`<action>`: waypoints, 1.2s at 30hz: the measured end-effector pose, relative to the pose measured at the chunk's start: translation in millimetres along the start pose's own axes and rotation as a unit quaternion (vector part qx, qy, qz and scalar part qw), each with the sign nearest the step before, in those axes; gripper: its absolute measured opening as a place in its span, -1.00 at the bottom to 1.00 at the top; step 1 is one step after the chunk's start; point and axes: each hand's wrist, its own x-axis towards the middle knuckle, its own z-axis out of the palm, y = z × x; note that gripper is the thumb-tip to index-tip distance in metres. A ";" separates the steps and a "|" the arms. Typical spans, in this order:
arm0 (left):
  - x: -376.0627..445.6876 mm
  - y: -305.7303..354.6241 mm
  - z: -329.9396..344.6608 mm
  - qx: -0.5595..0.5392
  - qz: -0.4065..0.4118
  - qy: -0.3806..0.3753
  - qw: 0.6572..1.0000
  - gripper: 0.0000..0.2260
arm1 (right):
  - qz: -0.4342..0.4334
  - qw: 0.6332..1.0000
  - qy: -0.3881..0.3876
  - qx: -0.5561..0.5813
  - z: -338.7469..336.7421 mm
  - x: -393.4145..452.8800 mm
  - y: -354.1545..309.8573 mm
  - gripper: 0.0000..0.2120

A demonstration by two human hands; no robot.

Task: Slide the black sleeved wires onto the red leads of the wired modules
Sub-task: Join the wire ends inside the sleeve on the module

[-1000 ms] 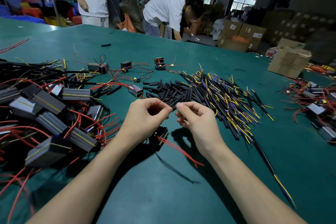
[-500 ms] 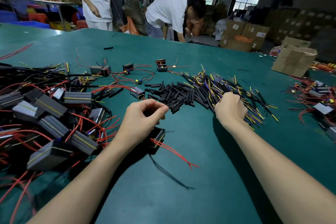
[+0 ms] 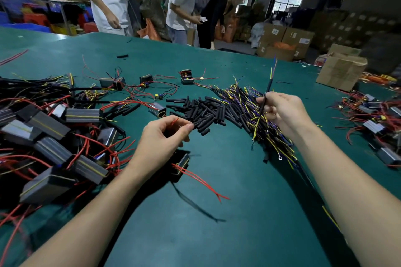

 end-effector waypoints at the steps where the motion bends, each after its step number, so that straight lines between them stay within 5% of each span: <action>1: 0.0 0.0 -0.1 -0.001 0.002 0.000 1.000 -0.92 | 0.005 1.000 0.003 0.031 1.3 -2.0 -1.7 -0.80; 5: 0.0 -0.2 -0.2 -0.012 0.008 -0.001 1.000 -0.94 | 0.027 0.996 -0.010 0.083 5.8 -9.9 -2.8 -0.86; 11: -0.6 1.6 0.3 -0.029 0.023 -0.013 0.999 -0.93 | -0.098 0.974 -0.134 -0.154 18.4 -54.5 16.8 -0.85; 17: 0.6 3.3 0.4 -0.053 -0.012 0.001 0.999 -0.91 | -0.106 0.938 -0.273 -0.187 28.9 -83.0 25.8 -0.90; 23: 4.2 1.9 -4.8 -0.106 -0.051 0.006 0.993 -0.80 | -0.109 0.929 -0.297 -0.193 32.6 -87.4 29.8 -0.91; 31: -2.6 6.5 -4.4 -0.062 -0.027 -0.019 0.998 -0.93 | -0.064 0.918 -0.307 -0.241 31.9 -83.9 39.6 -0.86; 36: -3.4 5.8 -3.1 -0.061 -0.030 -0.020 0.997 -0.93 | -0.091 0.945 -0.271 -0.161 48.0 -93.7 38.1 -0.87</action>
